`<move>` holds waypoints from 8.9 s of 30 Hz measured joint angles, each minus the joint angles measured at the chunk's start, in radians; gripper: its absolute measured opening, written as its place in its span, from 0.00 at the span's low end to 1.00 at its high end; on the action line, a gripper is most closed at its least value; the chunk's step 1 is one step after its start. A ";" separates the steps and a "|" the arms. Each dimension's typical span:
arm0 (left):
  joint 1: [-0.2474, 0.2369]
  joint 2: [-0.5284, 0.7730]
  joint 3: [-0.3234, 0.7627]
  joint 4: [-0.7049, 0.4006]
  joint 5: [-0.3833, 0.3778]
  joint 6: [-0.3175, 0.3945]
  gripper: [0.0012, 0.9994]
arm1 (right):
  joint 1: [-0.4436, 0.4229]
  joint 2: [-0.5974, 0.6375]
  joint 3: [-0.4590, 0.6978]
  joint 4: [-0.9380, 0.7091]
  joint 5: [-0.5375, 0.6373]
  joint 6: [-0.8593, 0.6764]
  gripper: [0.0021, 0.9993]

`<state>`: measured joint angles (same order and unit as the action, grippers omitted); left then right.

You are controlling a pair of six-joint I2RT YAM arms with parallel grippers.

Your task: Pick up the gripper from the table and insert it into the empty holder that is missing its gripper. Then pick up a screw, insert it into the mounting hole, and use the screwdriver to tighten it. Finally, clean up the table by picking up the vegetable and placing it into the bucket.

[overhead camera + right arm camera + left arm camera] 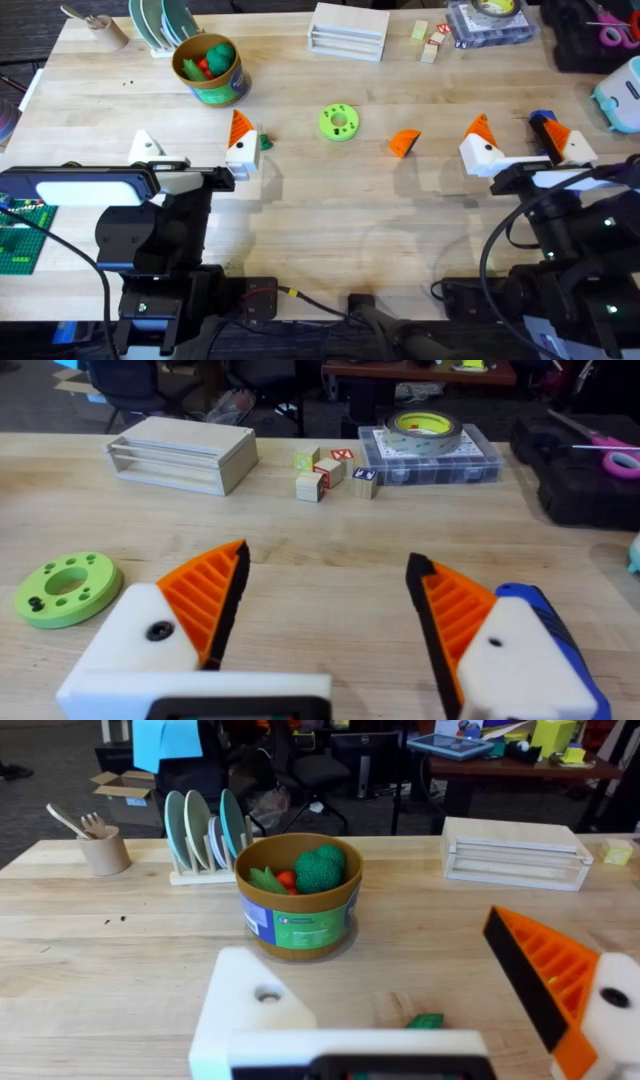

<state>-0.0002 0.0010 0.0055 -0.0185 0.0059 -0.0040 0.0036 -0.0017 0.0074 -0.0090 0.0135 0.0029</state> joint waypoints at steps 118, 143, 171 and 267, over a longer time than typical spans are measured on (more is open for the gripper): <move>-0.076 0.509 1.006 -0.838 0.132 0.221 0.99 | 0.000 0.405 0.752 -0.692 0.031 -0.213 0.99; -0.076 0.509 1.005 -0.874 0.150 0.221 0.99 | 0.000 0.405 0.752 -0.692 0.031 -0.213 0.99; -0.093 0.005 0.258 -0.156 0.264 0.221 0.99 | 0.000 0.405 0.752 -0.692 0.031 -0.213 0.99; -0.097 0.002 0.000 -0.035 0.368 0.221 0.99 | 0.000 0.405 0.752 -0.692 0.031 -0.213 0.99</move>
<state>-0.0967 0.0032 0.0055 -0.0535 0.3739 0.2173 0.0036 0.4034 0.7593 -0.7010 0.0448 -0.2105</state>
